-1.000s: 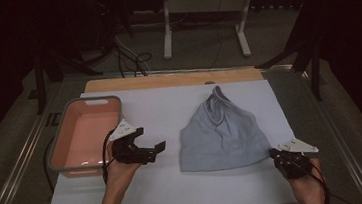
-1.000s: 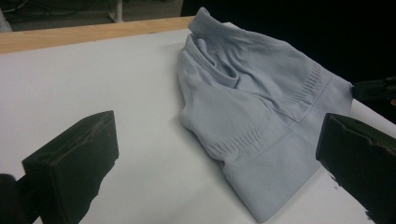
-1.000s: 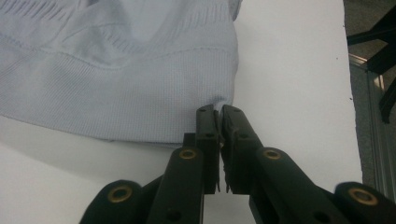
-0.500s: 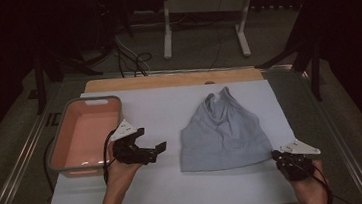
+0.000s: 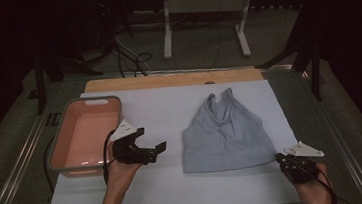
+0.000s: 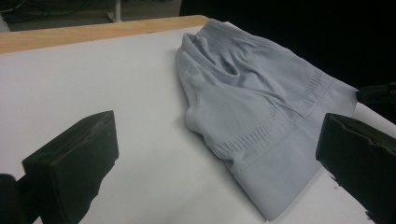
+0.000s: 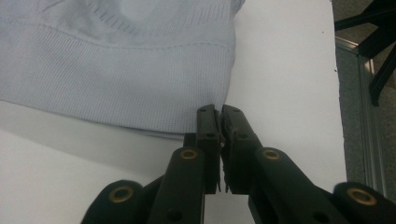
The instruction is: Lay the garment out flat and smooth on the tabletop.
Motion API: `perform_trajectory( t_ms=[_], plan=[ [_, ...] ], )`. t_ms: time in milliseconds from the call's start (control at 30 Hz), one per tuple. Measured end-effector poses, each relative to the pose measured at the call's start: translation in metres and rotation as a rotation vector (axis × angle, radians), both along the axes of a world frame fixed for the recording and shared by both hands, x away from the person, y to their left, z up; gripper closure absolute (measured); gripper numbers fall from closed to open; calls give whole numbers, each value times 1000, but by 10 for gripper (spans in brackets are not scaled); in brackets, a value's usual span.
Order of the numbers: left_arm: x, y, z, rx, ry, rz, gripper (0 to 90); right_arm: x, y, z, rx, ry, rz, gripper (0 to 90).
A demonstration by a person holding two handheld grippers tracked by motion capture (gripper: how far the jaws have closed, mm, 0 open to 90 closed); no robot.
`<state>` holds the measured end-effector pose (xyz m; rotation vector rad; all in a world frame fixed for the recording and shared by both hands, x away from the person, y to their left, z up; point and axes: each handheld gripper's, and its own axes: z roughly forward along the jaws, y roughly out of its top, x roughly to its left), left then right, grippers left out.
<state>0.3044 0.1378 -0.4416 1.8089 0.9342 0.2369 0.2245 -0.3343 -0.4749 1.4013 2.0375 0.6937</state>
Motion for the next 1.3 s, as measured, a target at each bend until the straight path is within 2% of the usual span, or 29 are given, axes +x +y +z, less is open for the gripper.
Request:
perform_trajectory(
  t_ms=[100,133,233,400,667,867,900,933,1067,1233,1300],
  plan=[
    [0,-1,0,5,2,-4,3,1,0,2,-4,-24,-9,749],
    [0,-2,0,6,1,-6,2,2,-1,3,5,-36,-10,686],
    [1,-4,0,8,-1,-8,3,8,0,8,30,-62,-1,584],
    [1,-4,0,8,-1,-10,3,19,7,10,53,-76,27,494],
    [1,-6,0,12,0,-15,3,44,9,8,119,-58,52,367],
    [1,-9,-1,13,-1,-20,2,67,6,4,160,-42,29,389],
    [1,-9,-1,13,-1,-20,3,67,6,4,160,-42,29,389],
    [1,-9,-1,12,-1,-20,3,74,4,1,169,-33,19,421],
    [1,-10,-2,14,-1,-24,3,83,2,-4,171,-16,12,471],
    [1,-13,-3,18,1,-33,3,90,2,-13,167,21,7,568],
    [1,-15,-4,21,4,-36,3,91,3,-15,171,40,13,641]
  ],
)
